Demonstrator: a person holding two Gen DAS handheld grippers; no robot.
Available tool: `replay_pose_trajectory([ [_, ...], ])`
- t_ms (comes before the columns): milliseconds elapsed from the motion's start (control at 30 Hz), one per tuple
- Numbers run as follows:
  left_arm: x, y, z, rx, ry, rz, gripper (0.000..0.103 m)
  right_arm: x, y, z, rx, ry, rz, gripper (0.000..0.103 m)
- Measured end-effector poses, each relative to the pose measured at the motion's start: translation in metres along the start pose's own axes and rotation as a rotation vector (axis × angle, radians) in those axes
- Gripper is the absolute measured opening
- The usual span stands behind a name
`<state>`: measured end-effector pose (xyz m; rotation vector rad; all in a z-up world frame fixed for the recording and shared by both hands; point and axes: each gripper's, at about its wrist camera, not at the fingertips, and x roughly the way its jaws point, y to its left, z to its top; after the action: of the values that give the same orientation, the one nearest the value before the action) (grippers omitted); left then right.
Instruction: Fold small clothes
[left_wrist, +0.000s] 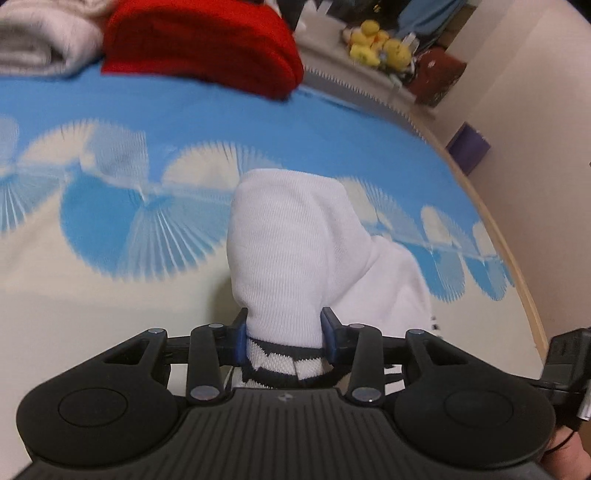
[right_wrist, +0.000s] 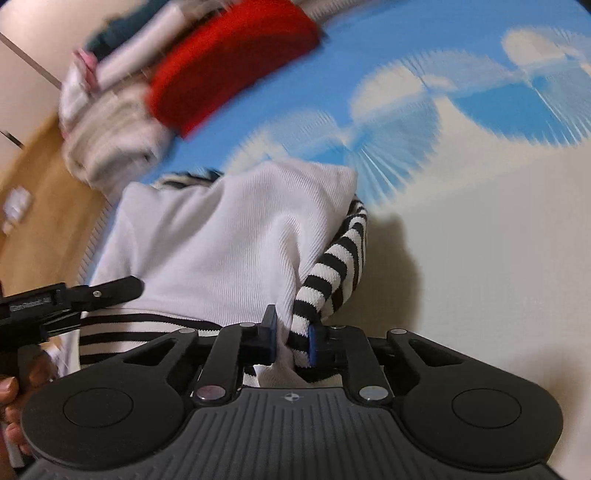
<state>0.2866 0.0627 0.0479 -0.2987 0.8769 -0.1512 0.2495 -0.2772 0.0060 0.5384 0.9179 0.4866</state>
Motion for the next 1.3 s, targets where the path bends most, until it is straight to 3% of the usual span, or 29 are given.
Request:
replay_pose_trajectory([
  [100, 0.006, 0.039, 0.011, -0.065, -0.032, 0.048, 0.06, 0.023, 0.02, 0.011, -0.023, -0.045, 0.0, 0.016],
  [167, 0.014, 0.071, 0.0, -0.133, -0.025, 0.119, 0.062, 0.05, 0.021, 0.014, -0.028, -0.001, -0.045, 0.016],
  [200, 0.018, 0.085, -0.005, -0.189, 0.028, 0.135, 0.062, 0.064, 0.018, 0.013, -0.016, 0.042, -0.074, 0.016],
  [233, 0.022, 0.096, -0.008, -0.259, 0.085, 0.137, 0.062, 0.078, 0.012, 0.011, 0.007, 0.082, -0.108, 0.016],
  [300, 0.022, 0.101, -0.014, -0.309, 0.104, 0.063, 0.062, 0.09, 0.003, 0.009, 0.035, 0.103, -0.179, 0.017],
  [433, 0.04, 0.083, -0.026, -0.161, 0.216, 0.039, 0.063, 0.088, -0.001, 0.016, 0.058, 0.089, -0.187, 0.021],
  [467, 0.049, 0.081, -0.032, -0.124, 0.259, 0.076, 0.063, 0.086, 0.003, 0.017, 0.047, 0.078, -0.193, 0.025],
  [500, 0.055, 0.081, -0.04, -0.089, 0.282, 0.117, 0.07, 0.082, 0.005, 0.017, 0.03, 0.068, -0.209, 0.028],
  [567, 0.063, 0.08, -0.042, -0.05, 0.28, 0.166, 0.075, 0.075, 0.006, 0.016, 0.014, 0.06, -0.215, 0.035],
  [700, 0.049, 0.076, -0.034, -0.024, 0.214, 0.175, 0.073, 0.066, 0.007, 0.008, -0.01, 0.093, -0.16, 0.044],
  [733, 0.046, 0.073, -0.034, -0.013, 0.206, 0.179, 0.074, 0.067, 0.007, 0.004, -0.04, 0.127, -0.156, 0.051],
  [800, 0.052, 0.071, -0.038, 0.017, 0.228, 0.203, 0.078, 0.074, 0.005, -0.007, -0.129, 0.194, -0.262, 0.053],
  [833, 0.052, 0.07, -0.04, 0.029, 0.224, 0.209, 0.079, 0.075, 0.001, -0.013, -0.152, 0.213, -0.334, 0.062],
  [900, 0.04, 0.061, -0.04, 0.083, 0.176, 0.248, 0.078, 0.067, -0.006, -0.014, -0.132, 0.194, -0.422, 0.059],
  [933, 0.03, 0.053, -0.041, 0.128, 0.126, 0.285, 0.08, 0.058, -0.006, -0.013, -0.124, 0.164, -0.457, 0.051],
  [1000, 0.001, 0.04, -0.04, 0.2, 0.006, 0.329, 0.09, 0.031, 0.002, -0.007, -0.135, 0.054, -0.49, 0.049],
  [1100, -0.045, 0.026, -0.042, 0.184, -0.125, 0.334, 0.097, -0.02, 0.031, -0.004, -0.21, -0.135, -0.478, 0.05],
  [1133, -0.062, 0.021, -0.046, 0.176, -0.164, 0.326, 0.097, -0.039, 0.045, -0.008, -0.245, -0.209, -0.464, 0.055],
  [1233, -0.111, 0.007, -0.073, 0.167, -0.283, 0.294, 0.102, -0.082, 0.073, -0.03, -0.3, -0.345, -0.411, 0.083],
  [1300, -0.137, -0.004, -0.099, 0.156, -0.351, 0.272, 0.102, -0.104, 0.089, -0.055, -0.332, -0.402, -0.375, 0.09],
])
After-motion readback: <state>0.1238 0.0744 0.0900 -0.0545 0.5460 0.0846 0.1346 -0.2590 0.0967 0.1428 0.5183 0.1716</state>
